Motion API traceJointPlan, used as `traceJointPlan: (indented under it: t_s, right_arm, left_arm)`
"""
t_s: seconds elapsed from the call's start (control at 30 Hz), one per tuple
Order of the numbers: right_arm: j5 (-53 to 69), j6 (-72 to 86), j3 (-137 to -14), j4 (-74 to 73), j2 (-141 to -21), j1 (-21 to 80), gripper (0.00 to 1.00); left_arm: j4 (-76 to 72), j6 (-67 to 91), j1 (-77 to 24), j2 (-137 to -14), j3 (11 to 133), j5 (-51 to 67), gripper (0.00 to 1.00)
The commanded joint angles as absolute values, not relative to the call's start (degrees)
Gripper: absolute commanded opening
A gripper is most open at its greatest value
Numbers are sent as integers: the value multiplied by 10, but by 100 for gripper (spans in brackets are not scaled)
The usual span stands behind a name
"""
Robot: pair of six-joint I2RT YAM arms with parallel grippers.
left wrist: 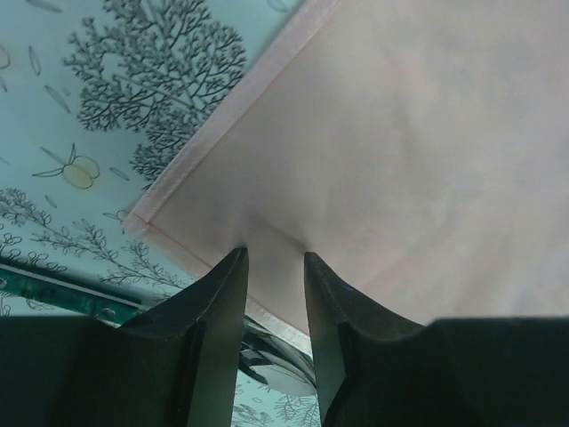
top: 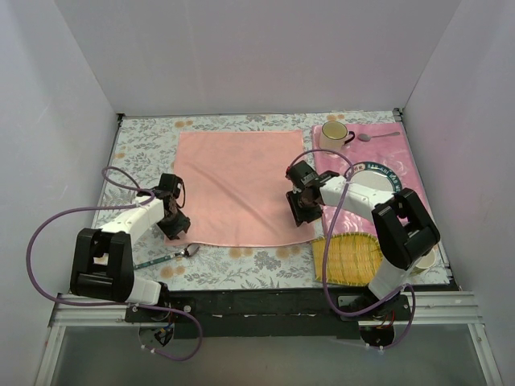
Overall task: Fold the napkin, place the utensils inside, and roll it up
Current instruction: Flatten the napkin out
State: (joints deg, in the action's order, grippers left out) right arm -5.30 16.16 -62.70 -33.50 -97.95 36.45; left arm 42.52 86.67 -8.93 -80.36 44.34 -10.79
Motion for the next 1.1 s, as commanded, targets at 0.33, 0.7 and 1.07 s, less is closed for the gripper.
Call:
traceJointPlan:
  t_s: [0.33,0.7,1.07]
  right_arm:
    - [-150,136,-568,-262,-1011,341,47]
    - [-128,138,-653,-351,-936,398,58]
    - [-16,184,-761,-333,-953,463,64]
  left_arm:
    - [498,932,-63,-784,428,-140,36]
    - [550,911,-62,-694,496,-155,41]
    - [454,906,-63,-620,428,28,14]
